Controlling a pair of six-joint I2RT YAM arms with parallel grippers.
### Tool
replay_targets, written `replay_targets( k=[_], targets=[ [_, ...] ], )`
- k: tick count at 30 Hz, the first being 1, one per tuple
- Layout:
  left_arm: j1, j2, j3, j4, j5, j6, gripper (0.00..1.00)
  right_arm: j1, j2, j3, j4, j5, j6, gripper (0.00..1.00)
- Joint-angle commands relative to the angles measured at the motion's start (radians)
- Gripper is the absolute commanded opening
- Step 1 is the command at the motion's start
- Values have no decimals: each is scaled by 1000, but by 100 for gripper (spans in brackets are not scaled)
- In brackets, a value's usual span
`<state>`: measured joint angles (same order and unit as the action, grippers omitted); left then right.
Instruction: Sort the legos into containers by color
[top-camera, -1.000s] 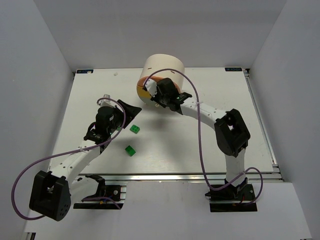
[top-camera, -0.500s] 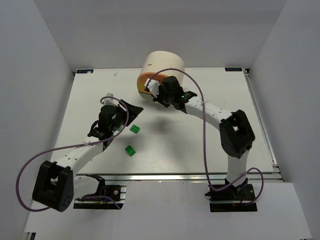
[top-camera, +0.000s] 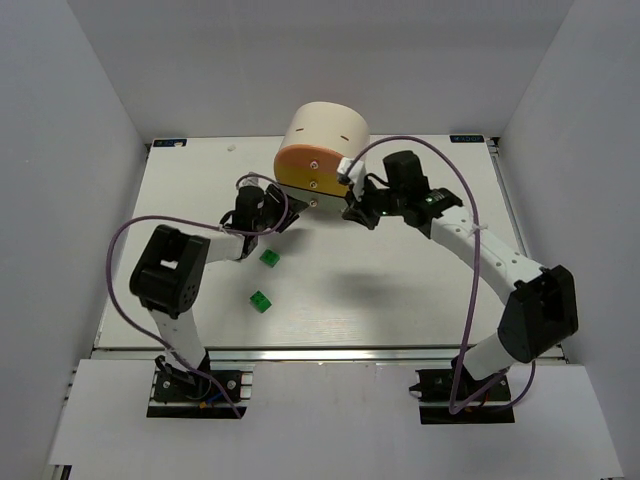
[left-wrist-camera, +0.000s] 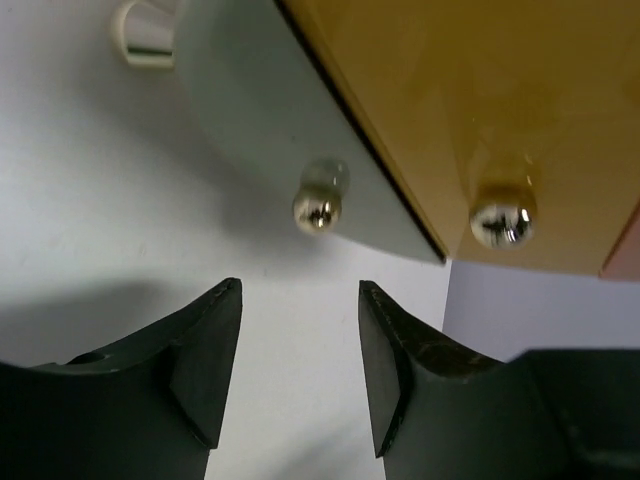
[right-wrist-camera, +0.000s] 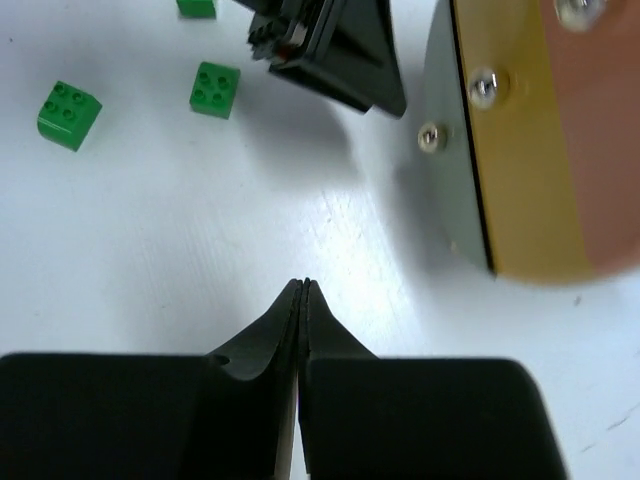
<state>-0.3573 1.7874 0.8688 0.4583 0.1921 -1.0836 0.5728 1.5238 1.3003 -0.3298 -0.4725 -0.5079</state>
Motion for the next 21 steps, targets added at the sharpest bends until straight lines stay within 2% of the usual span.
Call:
replay_targets(
  k=[1,5,9,21],
  targets=[
    [-3,73,96,68,47,-16,60,-66,-89,-41,8,-69,132,0],
    [-12,162,186,63,49,-33,61,-119,-120,-41,9,-92,166,0],
    [-12,213,214,59,40,-29,59,-172,-113,-36,11,-120,172,0],
    [-32,260,184,214,-8,-56,47,-240,-76,-18,3,-178,181,0]
  ],
)
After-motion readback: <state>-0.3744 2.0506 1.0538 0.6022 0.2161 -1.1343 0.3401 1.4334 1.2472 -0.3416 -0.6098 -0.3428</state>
